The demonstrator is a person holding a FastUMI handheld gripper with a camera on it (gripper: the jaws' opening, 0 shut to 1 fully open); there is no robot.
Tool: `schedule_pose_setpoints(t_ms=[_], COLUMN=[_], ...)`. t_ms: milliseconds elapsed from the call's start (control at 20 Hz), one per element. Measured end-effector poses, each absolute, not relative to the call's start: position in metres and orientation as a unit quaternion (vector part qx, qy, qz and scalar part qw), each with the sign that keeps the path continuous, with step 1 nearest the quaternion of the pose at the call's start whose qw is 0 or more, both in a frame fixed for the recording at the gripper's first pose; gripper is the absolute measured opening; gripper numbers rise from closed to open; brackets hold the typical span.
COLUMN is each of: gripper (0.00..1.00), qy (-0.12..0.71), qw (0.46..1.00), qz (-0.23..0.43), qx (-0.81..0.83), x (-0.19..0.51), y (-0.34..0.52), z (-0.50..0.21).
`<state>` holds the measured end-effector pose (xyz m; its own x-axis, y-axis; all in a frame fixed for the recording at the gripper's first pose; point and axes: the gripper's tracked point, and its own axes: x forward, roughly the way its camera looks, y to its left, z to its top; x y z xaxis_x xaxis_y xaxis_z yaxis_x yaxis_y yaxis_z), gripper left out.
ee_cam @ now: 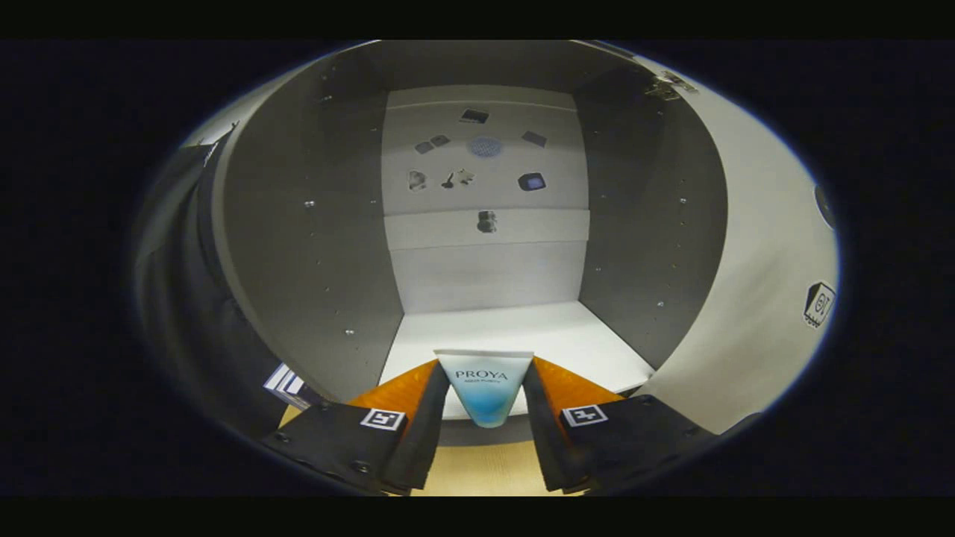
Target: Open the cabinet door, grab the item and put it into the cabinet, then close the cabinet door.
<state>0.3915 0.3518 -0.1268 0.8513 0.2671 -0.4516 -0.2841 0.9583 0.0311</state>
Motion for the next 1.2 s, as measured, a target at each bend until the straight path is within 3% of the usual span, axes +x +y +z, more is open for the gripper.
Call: schedule_pose_setpoints(t_ms=[600, 650, 750, 850, 1200], gripper=[0.67, 0.72, 0.93, 1.00, 0.99], qy=[0.256, 0.249, 0.235, 0.218, 0.153], qw=[0.958, 0.960, 0.963, 0.967, 0.980], qz=[0.119, 0.121, 0.126, 0.128, 0.126], qx=[-0.040, -0.035, -0.032, -0.033, -0.004], x=[0.424, 0.420, 0.407, 0.388, 0.288], y=[0.336, 0.336, 0.335, 0.329, 0.293], z=[-0.154, -0.149, -0.138, -0.123, -0.073])
